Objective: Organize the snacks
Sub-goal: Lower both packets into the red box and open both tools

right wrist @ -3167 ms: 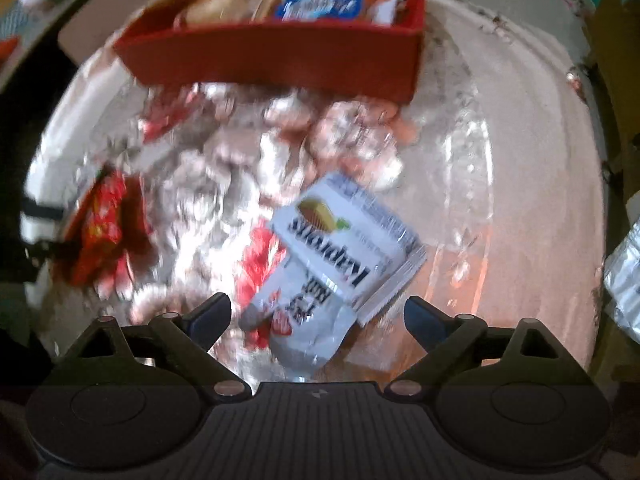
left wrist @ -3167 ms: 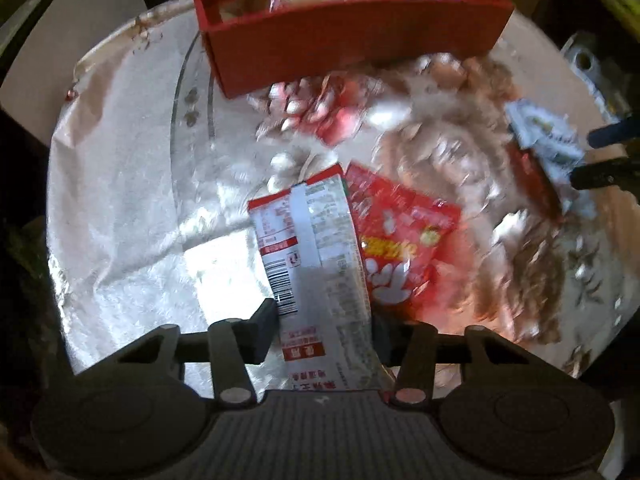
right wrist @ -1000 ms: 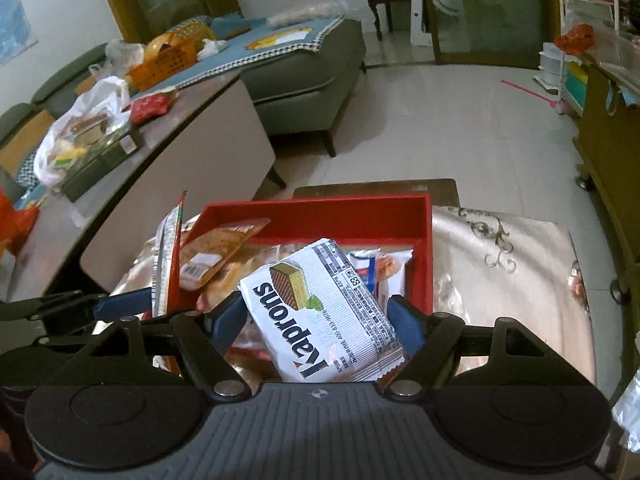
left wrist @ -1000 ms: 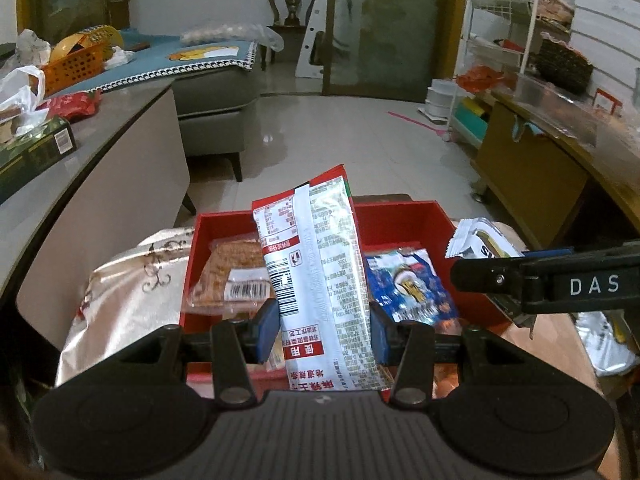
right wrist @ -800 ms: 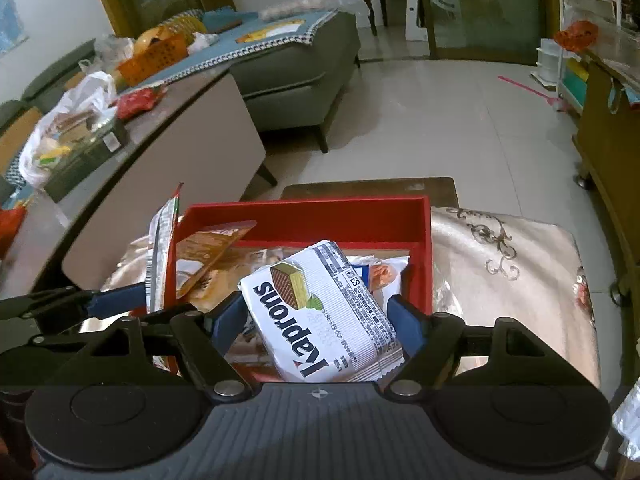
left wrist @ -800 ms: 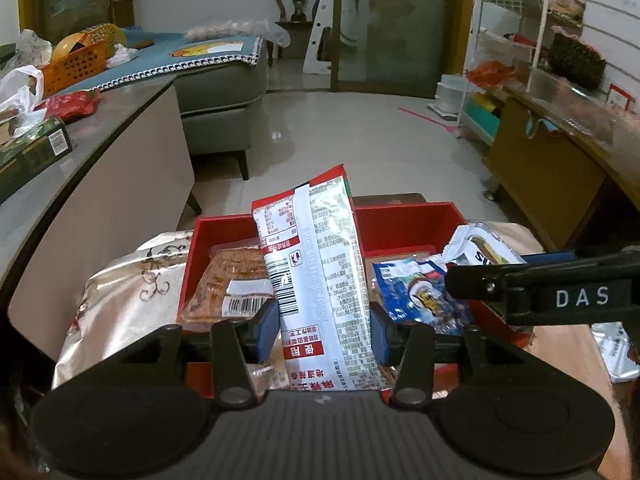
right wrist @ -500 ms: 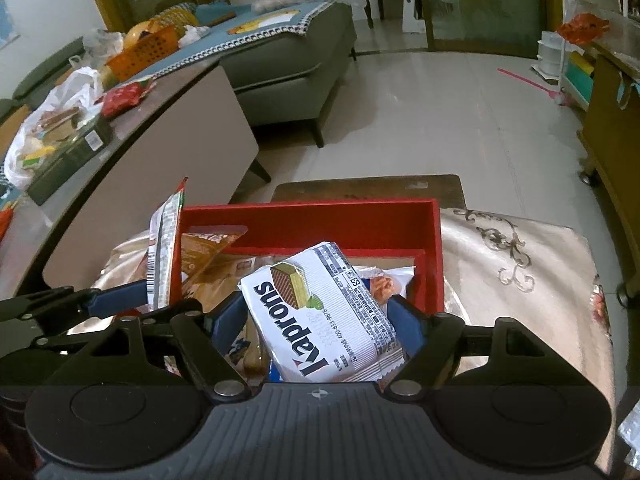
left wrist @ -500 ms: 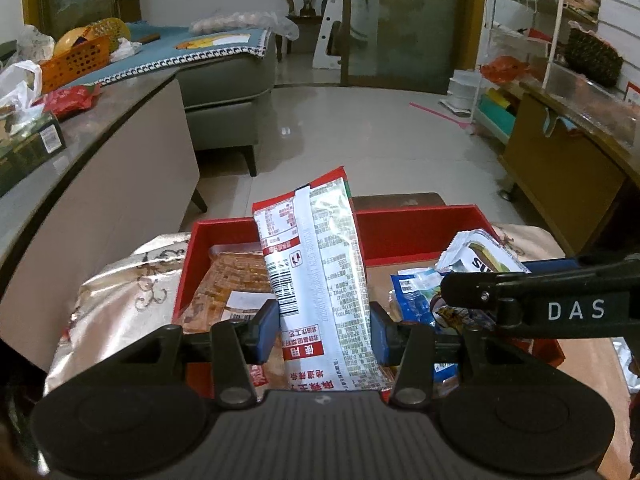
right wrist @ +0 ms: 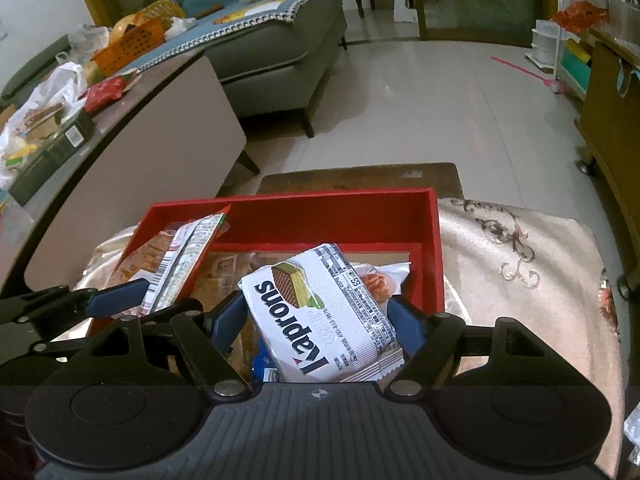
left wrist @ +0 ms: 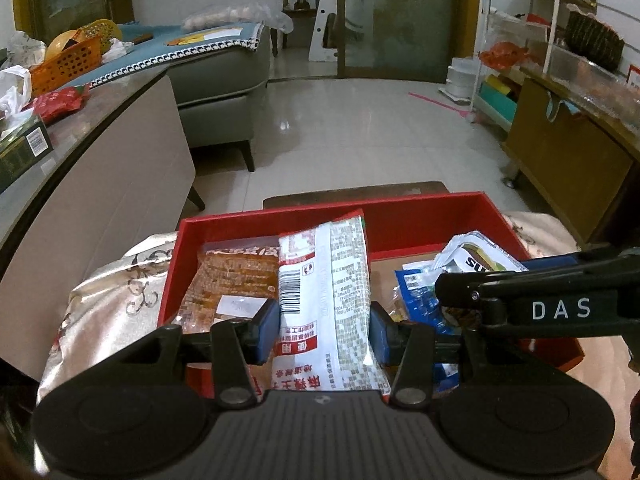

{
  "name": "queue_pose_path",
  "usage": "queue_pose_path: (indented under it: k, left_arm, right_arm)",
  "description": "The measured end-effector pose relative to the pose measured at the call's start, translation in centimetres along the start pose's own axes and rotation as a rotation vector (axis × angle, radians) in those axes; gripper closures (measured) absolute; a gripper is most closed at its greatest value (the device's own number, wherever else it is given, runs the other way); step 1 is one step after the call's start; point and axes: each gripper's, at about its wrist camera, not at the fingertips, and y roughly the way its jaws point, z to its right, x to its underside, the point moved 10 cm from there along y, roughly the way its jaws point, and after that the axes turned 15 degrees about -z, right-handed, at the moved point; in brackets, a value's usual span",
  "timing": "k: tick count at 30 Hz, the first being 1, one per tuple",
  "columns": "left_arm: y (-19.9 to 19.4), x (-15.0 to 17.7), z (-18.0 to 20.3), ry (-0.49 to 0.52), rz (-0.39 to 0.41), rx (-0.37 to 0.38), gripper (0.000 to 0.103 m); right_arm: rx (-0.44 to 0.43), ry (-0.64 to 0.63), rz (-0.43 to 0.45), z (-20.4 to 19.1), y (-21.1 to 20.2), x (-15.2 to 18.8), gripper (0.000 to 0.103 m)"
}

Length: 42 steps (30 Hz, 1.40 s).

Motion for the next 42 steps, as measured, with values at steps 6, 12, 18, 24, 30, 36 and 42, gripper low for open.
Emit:
queue_pose_path:
  k: [6,12,18,24,30,36,42]
  left_arm:
    - [0.4,-0.1,0.1,0.005,-0.002,-0.010,0.059]
    - [0.6,-0.1,0.2,0.022,-0.003,-0.019,0.054]
    - [0.4,-0.2,-0.4,-0.007,-0.013,-0.012,0.043]
    - [-0.3,-0.3,-0.9,-0.031,-0.007,-0.001,0.036]
    - [-1.2,-0.2,-1.1,-0.051,0.002,0.015,0.035]
    - [-2.1,0.2,-1.2,-0.063,0.009,0.024,0.035]
    - [-3.3,1.2,-1.2,-0.059,0.010,0.033,0.035]
  right_arm:
    - [0.014,-0.002,-0.007,0.2,0.5,-0.2,0.020]
    - [0.028,0.005,-0.017,0.4,0.7,-0.1,0.017]
    - [0.030,0.014,-0.008,0.5,0.2,0.0,0.015]
    - [0.027,0.024,0.009,0.7,-0.7,-0.2,0.010]
    - [0.027,0.037,0.018,0.7,-1.5,-0.1,0.008]
    - [0.019,0.037,0.031,0.3,-2.6,0.4,0.007]
    - [0.011,0.032,0.032,-0.3,-3.8,1.4,0.005]
